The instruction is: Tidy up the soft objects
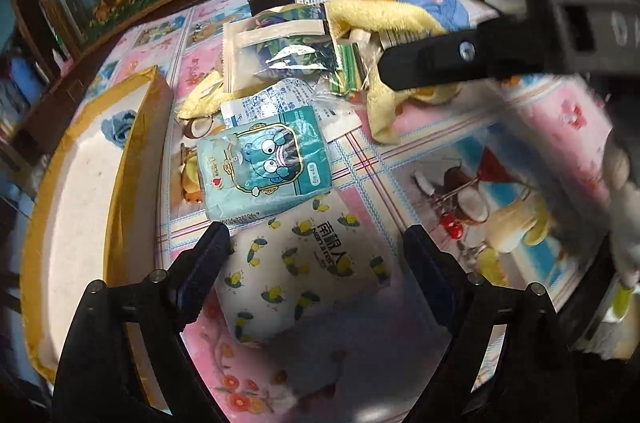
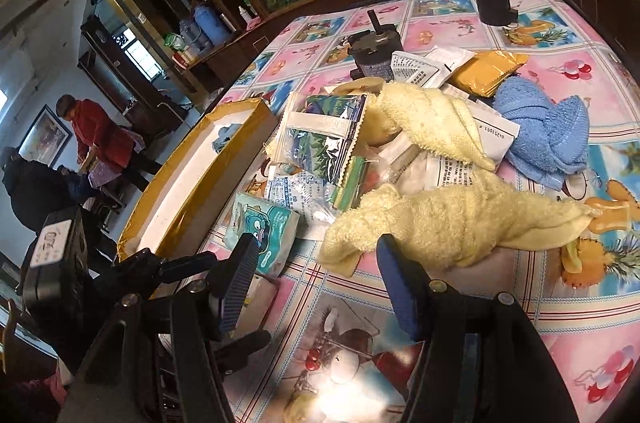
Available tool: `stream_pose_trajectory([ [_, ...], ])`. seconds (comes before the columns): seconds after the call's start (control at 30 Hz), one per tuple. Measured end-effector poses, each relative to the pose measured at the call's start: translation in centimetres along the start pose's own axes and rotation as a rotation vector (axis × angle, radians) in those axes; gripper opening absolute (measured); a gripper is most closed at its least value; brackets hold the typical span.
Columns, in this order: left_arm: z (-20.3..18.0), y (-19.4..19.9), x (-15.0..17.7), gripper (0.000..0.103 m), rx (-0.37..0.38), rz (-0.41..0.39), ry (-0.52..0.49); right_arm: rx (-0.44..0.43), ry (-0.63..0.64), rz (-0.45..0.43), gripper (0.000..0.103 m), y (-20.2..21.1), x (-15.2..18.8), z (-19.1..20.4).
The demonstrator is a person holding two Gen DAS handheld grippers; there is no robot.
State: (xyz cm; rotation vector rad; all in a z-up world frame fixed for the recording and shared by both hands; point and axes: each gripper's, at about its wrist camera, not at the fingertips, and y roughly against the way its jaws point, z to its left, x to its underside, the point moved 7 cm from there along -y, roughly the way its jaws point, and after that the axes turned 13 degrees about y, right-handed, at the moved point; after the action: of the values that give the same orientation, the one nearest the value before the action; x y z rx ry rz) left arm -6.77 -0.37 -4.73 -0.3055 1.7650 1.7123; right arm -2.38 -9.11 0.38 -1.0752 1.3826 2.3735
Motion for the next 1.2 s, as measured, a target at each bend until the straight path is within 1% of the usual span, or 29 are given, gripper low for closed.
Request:
stream_pose_trajectory([
  [0.03, -0.3, 0.2, -0.1, 0.090, -0.008, -0.034, -0.020, 0.002, 0.000, -0.001, 0.061, 0.1, 0.0, 0.0],
  [0.07, -0.2, 0.1, -0.1, 0.086, 0.012, -0.023, -0.007, 0.005, 0.000, -0.002, 0.061, 0.1, 0.1, 0.0],
  [0.1, 0.1, 0.0, -0.3, 0.081, 0.033, -0.013, 0.019, 0.008, 0.000, -0.001, 0.061, 0.1, 0.2, 0.0],
  [0.13, 0.7, 0.1, -0.7, 0.066, 0.050, -0.016, 0.043, 0.009, -0.002, 0.000, 0.061, 0.1, 0.2, 0.0],
  [0.17, 1.3, 0.4, -1.0, 0.058, 0.103, -0.012, 0.079, 0.008, -0.006, 0.000, 0.061, 0.1, 0.2, -0.1],
  [0.2, 2.0, 0.8, -1.5, 0.053, 0.163, -0.015, 0.127, 0.008, -0.013, -0.001, 0.061, 0.1, 0.3, -0.2],
  [0.23, 2.7, 1.2, -1.8, 0.036, 0.183, -0.018, 0.158, 0.008, -0.019, -0.001, 0.061, 0.1, 0.3, -0.3],
  [0.27, 3.4, 1.5, -2.1, 0.011, 0.188, -0.024, 0.176, 0.007, -0.025, -0.004, 0.061, 0.1, 0.3, -0.4],
  [0.3, 4.2, 1.6, -2.4, 0.006, 0.211, -0.020, 0.202, 0.006, -0.029, -0.009, 0.061, 0.2, 0.3, -0.5],
  [0.33, 4.7, 2.0, -2.7, 0.006, 0.249, -0.017, 0.235, 0.006, -0.032, -0.014, 0.061, 0.2, 0.3, -0.5],
  [0.43, 6.4, 3.2, -3.5, 0.006, 0.287, -0.039, 0.296, 0.004, -0.035, -0.022, 0.061, 0.1, 0.3, -0.6],
  [0.47, 6.8, 3.6, -3.5, 0.006, 0.315, -0.038, 0.322, 0.004, -0.035, -0.022, 0.061, 0.1, 0.3, -0.6],
  [0.53, 7.0, 4.3, -3.4, 0.006, 0.403, -0.017, 0.375, -0.002, -0.032, -0.021, 0.061, 0.0, 0.4, -0.4],
  [0.6, 7.0, 4.8, -2.8, 0.015, 0.435, 0.002, 0.399, -0.019, -0.036, -0.019, 0.061, 0.0, 0.6, -0.2],
  [0.63, 6.9, 5.2, -2.2, 0.030, 0.436, 0.006, 0.401, -0.030, -0.041, -0.020, 0.061, 0.0, 0.6, -0.1],
  [0.67, 7.0, 5.4, -1.7, 0.047, 0.420, 0.007, 0.397, -0.047, -0.042, -0.019, 0.061, 0.0, 0.7, 0.1],
  [0.7, 7.2, 5.9, -1.1, 0.053, 0.397, 0.006, 0.392, -0.073, -0.034, -0.017, 0.061, 0.0, 0.8, 0.6],
  [0.73, 7.2, 6.3, -0.4, 0.054, 0.384, 0.005, 0.382, -0.114, -0.006, -0.013, 0.061, -0.1, 0.8, 1.6],
  [0.8, 7.4, 7.4, 0.8, 0.054, 0.392, 0.003, 0.372, -0.174, 0.083, 0.017, 0.061, -0.6, 0.9, 4.3],
  [0.87, 9.0, 9.1, 1.7, 0.054, 0.387, -0.035, 0.398, -0.235, 0.180, 0.078, 0.062, -1.8, 1.4, 7.4],
  [0.9, 9.8, 9.8, 2.0, 0.054, 0.384, -0.053, 0.420, -0.250, 0.228, 0.103, 0.062, -2.6, 1.6, 8.9],
  [0.97, 12.2, 11.1, 2.7, 0.058, 0.382, -0.087, 0.483, -0.250, 0.320, 0.129, 0.062, -3.9, 1.7, 11.1],
  [1.0, 13.3, 11.5, 3.0, 0.058, 0.374, -0.101, 0.511, -0.243, 0.372, 0.143, 0.062, -4.8, 1.7, 12.2],
  [1.1, 16.5, 12.2, 4.0, 0.058, 0.337, -0.133, 0.595, -0.224, 0.469, 0.188, 0.063, -7.3, 1.3, 14.6],
  [1.17, 17.8, 12.0, 4.3, 0.058, 0.346, -0.151, 0.644, -0.176, 0.526, 0.189, 0.066, -8.6, 0.7, 15.4],
  [1.2, 18.4, 11.9, 4.5, 0.058, 0.348, -0.157, 0.669, -0.154, 0.543, 0.200, 0.066, -9.4, 0.5, 15.8],
])
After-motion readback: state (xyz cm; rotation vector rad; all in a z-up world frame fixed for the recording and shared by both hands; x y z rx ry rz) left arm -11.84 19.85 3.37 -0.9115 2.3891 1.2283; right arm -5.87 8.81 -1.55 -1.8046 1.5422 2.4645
